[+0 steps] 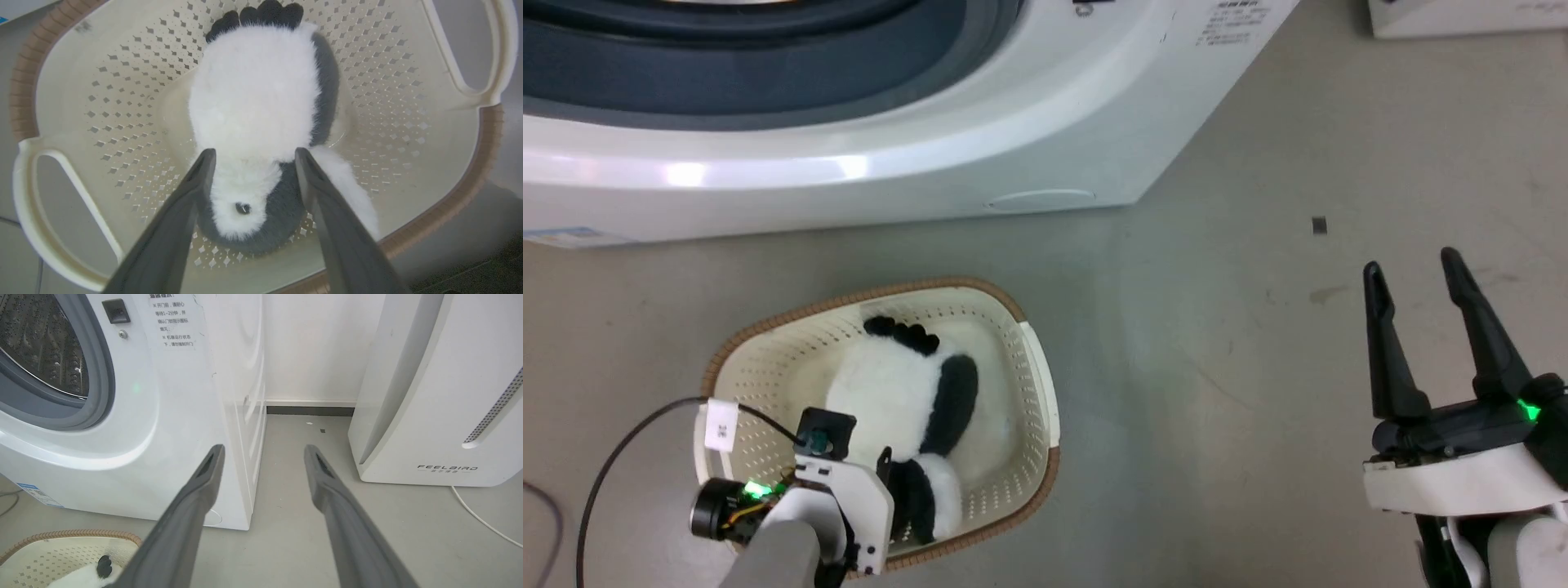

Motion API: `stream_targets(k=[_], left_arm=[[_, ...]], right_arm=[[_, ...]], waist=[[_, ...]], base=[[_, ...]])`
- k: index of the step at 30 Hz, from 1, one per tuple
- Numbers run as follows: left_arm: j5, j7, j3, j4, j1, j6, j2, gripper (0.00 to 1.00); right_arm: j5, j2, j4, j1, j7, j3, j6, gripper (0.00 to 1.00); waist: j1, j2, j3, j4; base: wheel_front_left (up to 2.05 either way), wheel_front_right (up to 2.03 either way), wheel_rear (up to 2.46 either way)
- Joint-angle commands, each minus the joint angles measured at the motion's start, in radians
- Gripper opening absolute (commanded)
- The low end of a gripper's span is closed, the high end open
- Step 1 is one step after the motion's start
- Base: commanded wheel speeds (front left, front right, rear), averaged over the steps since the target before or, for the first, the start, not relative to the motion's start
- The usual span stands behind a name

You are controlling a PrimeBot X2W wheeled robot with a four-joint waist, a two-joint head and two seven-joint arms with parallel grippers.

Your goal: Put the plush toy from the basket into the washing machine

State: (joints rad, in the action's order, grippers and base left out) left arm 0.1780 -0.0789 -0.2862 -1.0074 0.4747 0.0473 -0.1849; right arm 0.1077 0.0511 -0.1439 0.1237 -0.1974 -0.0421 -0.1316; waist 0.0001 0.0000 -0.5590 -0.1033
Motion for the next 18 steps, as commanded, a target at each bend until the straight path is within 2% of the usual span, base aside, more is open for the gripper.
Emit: stream_targets(k=[1, 18], left_arm=[[0.005, -0.003, -0.016, -0.036, 0.041, 0.004, -0.014, 1.0], [0.01, -0.011, -0.119, -0.202, 0.233, 0.035, -0.06, 1.0]], right_arm=[[0.015, -0.001, -0.015, 0.021, -0.015, -0.006, 0.001, 1.0], [0.046, -0.001, -0.059, 0.077, -0.048, -0.018, 0.001, 1.0]], waist=[[-0.0001, 0.0, -0.044, -0.011], [-0.0001, 0.0, -0.235, -0.047]], base=[[0.0, 0.0, 0.0], [0.0, 0.0, 0.0]])
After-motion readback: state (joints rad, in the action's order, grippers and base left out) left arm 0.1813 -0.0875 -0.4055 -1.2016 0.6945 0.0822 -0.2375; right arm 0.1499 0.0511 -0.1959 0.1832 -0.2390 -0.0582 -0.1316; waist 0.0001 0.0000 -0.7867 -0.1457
